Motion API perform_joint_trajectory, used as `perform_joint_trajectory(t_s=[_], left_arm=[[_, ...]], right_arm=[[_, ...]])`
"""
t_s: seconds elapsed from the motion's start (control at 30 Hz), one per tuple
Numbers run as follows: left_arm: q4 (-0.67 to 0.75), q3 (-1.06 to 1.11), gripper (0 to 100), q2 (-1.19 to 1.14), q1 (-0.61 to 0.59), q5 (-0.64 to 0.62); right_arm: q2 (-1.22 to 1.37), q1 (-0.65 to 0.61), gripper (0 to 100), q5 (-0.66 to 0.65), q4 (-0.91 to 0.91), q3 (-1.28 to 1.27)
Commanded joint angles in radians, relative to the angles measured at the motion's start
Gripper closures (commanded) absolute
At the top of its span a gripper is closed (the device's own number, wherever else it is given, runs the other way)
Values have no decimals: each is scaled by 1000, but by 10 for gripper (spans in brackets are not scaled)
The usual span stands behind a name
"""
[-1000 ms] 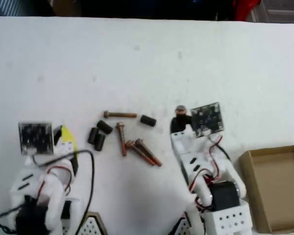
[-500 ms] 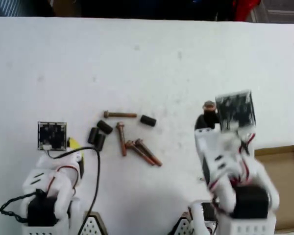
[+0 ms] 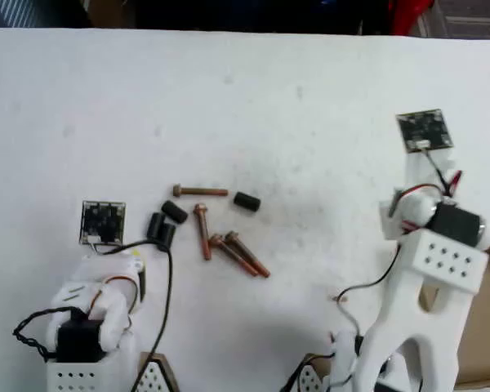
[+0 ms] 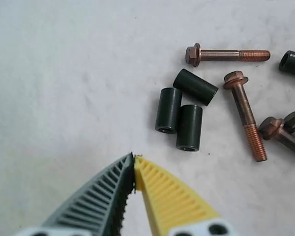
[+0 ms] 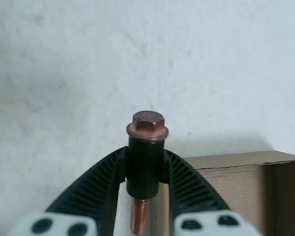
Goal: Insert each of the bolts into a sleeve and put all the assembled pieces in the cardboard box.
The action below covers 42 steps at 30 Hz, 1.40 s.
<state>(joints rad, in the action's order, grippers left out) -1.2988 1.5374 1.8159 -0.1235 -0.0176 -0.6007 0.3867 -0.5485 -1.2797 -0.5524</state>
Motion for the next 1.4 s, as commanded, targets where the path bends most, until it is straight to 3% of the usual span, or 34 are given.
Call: perform_joint_trajectory(t_s=[0.0, 0.37, 0.67, 1.0, 1.37], left_arm=[[2, -8, 978, 5, -7, 6], [5, 21, 977, 5, -8, 11], [5, 23, 977, 5, -8, 12], [18, 25, 977, 5, -8, 9], [14, 25, 977, 5, -8, 11]], right_arm=[[65, 102, 981, -44, 84, 55], [341, 251, 981, -269, 166, 60], [390, 341, 981, -279, 243, 60], [340, 344, 981, -272, 236, 61], [71, 354, 981, -281, -38, 35]])
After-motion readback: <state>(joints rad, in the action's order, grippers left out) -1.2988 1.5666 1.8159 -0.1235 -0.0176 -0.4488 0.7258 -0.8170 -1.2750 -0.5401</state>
